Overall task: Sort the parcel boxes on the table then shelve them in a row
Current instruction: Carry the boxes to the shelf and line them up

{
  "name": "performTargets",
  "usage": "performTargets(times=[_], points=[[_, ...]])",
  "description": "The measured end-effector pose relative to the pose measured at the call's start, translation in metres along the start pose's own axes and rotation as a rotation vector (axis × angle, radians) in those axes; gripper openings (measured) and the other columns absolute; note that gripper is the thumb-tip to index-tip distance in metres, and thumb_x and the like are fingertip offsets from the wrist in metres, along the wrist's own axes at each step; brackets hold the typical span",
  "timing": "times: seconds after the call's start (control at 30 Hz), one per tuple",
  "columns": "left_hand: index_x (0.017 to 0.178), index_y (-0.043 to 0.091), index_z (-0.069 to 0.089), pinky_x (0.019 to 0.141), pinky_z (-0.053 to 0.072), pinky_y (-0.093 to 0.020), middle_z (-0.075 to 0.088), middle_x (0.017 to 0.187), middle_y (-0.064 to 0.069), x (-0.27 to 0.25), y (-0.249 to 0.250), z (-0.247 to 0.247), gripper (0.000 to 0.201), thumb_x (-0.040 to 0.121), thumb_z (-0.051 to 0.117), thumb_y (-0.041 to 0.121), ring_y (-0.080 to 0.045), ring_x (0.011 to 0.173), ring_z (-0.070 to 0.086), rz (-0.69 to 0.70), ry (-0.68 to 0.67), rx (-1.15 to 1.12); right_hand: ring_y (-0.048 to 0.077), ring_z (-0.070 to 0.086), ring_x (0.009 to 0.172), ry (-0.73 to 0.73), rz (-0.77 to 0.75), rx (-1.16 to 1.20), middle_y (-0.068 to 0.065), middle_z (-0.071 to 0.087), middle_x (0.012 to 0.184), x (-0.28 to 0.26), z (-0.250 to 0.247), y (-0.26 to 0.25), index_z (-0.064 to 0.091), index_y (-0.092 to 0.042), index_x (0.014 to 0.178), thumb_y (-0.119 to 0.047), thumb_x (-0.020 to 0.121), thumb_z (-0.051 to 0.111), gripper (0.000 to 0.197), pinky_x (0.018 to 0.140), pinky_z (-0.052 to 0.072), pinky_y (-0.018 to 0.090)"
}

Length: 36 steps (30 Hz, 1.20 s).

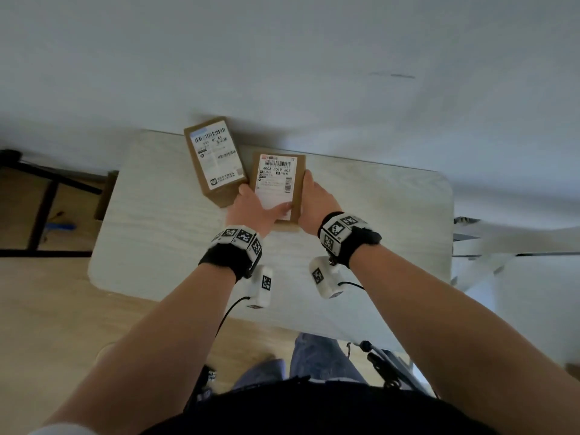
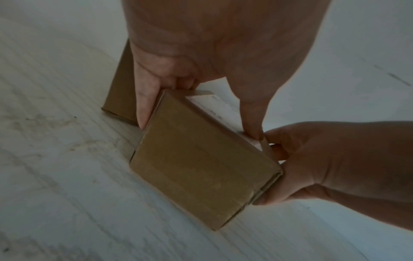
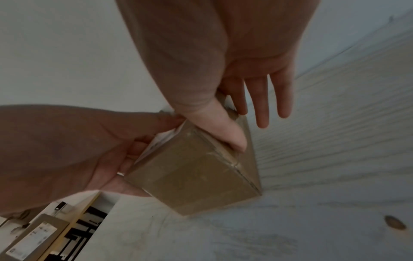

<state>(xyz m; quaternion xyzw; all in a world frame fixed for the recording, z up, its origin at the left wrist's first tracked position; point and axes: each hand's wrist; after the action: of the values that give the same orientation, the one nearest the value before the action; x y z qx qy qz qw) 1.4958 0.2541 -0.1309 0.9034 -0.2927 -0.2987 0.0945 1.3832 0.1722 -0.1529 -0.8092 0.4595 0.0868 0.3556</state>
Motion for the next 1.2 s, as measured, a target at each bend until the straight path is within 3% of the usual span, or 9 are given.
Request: performTargets(times=[0.17,0.27,0.37,0.5,0.63,0.77,0.87,1.2], points=[[0.119,0.007,0.037,0.088,0.051,-0.043,0.057,0.121,-0.012,-0.002,0.002,-0.002,0.083,0.071,0.079,0.06,-0.033,0.111,0.058,0.017,0.023,-0.021,0.034,0.062,0.102,-0.005,-0.013,0.032,0.016,0.056,0.124,-0.004,0.002,0.004,-0.001,-0.009,0.155,-0.009,0.083,0.063,0.096,0.085,0.054,0.048],[0.119,0.007,0.035,0.091,0.05,-0.044,0.056,0.122,-0.011,-0.01,0.003,-0.002,0.085,0.068,0.082,0.057,-0.033,0.113,0.057,0.053,0.061,-0.066,0.032,0.064,0.091,0.048,-0.03,0.115,0.014,0.062,0.115,-0.013,0.003,0.006,0.001,-0.015,0.156,-0.004,0.083,0.059,0.094,0.078,0.056,0.048],[0.123,0.007,0.035,0.094,0.049,-0.044,0.056,0.123,-0.011,-0.021,0.002,-0.004,0.089,0.067,0.082,0.057,-0.032,0.114,0.057,0.106,0.084,-0.1,0.031,0.064,0.087,0.12,-0.034,0.164,0.014,0.065,0.114,-0.031,0.002,0.005,0.009,-0.017,0.156,-0.003,0.084,0.053,0.085,0.075,0.056,0.046],[0.139,0.006,0.029,0.1,0.046,-0.046,0.052,0.132,-0.013,-0.041,-0.006,-0.008,0.099,0.071,0.08,0.057,-0.032,0.122,0.052,0.191,0.07,-0.103,0.034,0.064,0.096,0.205,0.002,0.211,0.013,0.063,0.127,-0.063,0.002,-0.001,0.017,-0.022,0.156,-0.005,0.09,0.041,0.072,0.083,0.055,0.045],[0.134,0.008,0.035,0.092,0.047,-0.039,0.056,0.127,-0.01,-0.067,-0.021,-0.015,0.085,0.074,0.079,0.052,-0.03,0.115,0.056,0.301,0.1,-0.161,0.029,0.066,0.085,0.318,0.021,0.322,0.012,0.067,0.113,-0.103,0.011,-0.01,0.025,-0.025,0.153,-0.018,0.102,0.034,0.053,0.076,0.058,0.048],[0.128,0.011,0.039,0.079,0.043,-0.031,0.059,0.121,-0.007,-0.1,-0.039,-0.022,0.069,0.08,0.078,0.042,-0.027,0.108,0.06,0.422,0.142,-0.179,0.029,0.067,0.09,0.43,0.058,0.385,0.008,0.067,0.116,-0.144,0.032,-0.019,0.021,-0.032,0.154,-0.037,0.103,0.036,0.053,0.075,0.059,0.05],[0.129,0.015,0.038,0.084,0.05,-0.036,0.06,0.119,-0.006,-0.125,-0.058,-0.025,0.068,0.081,0.078,0.041,-0.027,0.104,0.062,0.485,0.164,-0.192,0.029,0.068,0.085,0.511,0.065,0.381,0.007,0.067,0.12,-0.175,0.05,-0.028,0.021,-0.034,0.152,-0.03,0.102,0.04,0.054,0.073,0.059,0.049],[0.134,0.018,0.036,0.083,0.047,-0.036,0.061,0.12,-0.007,-0.205,-0.12,-0.035,0.068,0.084,0.075,0.04,-0.029,0.104,0.064,0.633,0.127,-0.23,0.029,0.067,0.084,0.696,0.092,0.329,0.009,0.061,0.13,-0.274,0.096,-0.055,0.025,-0.029,0.15,-0.027,0.102,0.042,0.051,0.071,0.059,0.049]])
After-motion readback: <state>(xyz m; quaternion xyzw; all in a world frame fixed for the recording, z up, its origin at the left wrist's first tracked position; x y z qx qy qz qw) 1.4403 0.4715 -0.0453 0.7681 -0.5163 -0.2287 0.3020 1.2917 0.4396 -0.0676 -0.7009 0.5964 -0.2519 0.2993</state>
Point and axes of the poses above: each hand's wrist, its own x-axis towards the middle knuckle, its own z-axis out of the palm, y = z × x
